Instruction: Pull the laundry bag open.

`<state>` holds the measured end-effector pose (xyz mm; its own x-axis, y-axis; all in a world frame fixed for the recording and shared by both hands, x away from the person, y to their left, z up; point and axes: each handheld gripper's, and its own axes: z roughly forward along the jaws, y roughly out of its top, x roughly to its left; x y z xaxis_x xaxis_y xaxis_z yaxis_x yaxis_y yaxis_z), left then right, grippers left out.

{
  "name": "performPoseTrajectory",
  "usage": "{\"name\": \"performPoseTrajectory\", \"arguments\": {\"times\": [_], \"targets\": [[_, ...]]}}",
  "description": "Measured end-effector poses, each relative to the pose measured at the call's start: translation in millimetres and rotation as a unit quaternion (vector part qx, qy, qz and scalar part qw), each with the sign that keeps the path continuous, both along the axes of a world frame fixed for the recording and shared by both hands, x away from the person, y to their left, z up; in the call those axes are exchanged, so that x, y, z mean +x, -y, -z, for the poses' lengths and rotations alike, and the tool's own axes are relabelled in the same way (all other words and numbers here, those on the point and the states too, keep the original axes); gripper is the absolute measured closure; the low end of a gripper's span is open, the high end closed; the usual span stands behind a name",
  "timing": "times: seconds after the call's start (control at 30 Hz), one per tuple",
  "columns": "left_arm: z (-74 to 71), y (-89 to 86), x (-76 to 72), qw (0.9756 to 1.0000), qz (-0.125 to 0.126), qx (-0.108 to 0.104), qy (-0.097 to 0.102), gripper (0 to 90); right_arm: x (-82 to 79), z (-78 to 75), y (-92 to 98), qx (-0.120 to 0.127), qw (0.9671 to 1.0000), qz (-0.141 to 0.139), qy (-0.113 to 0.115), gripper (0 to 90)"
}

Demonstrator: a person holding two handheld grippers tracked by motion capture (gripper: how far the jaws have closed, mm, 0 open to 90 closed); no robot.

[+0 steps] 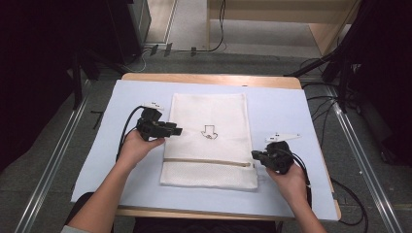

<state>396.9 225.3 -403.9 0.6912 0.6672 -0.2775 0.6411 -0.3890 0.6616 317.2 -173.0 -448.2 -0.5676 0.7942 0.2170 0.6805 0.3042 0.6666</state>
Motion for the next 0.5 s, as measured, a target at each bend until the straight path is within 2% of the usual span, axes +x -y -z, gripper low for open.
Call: {"name": "performPoseTrajectory", "arguments": {"times": [0.1, 0.33, 0.5], "targets": [[-0.8, 9.1, -1.9, 0.9999, 0.014, 0.004, 0.003, 59.0, -5.2, 1.6, 0.0, 0.0, 0.9999, -0.003, -0.012, 90.0], [-3.2, 29.9, -9.0, 0.9992, 0.039, 0.006, 0.006, 59.2, -10.6, 6.4, -3.2, -0.017, 0.9995, -0.018, -0.018, 90.0], [-1.5, 42.9, -12.8, 0.9984, 0.056, 0.012, 0.004, 59.2, -11.4, 7.1, -1.1, -0.012, 0.9995, -0.013, -0.027, 90.0]]}}
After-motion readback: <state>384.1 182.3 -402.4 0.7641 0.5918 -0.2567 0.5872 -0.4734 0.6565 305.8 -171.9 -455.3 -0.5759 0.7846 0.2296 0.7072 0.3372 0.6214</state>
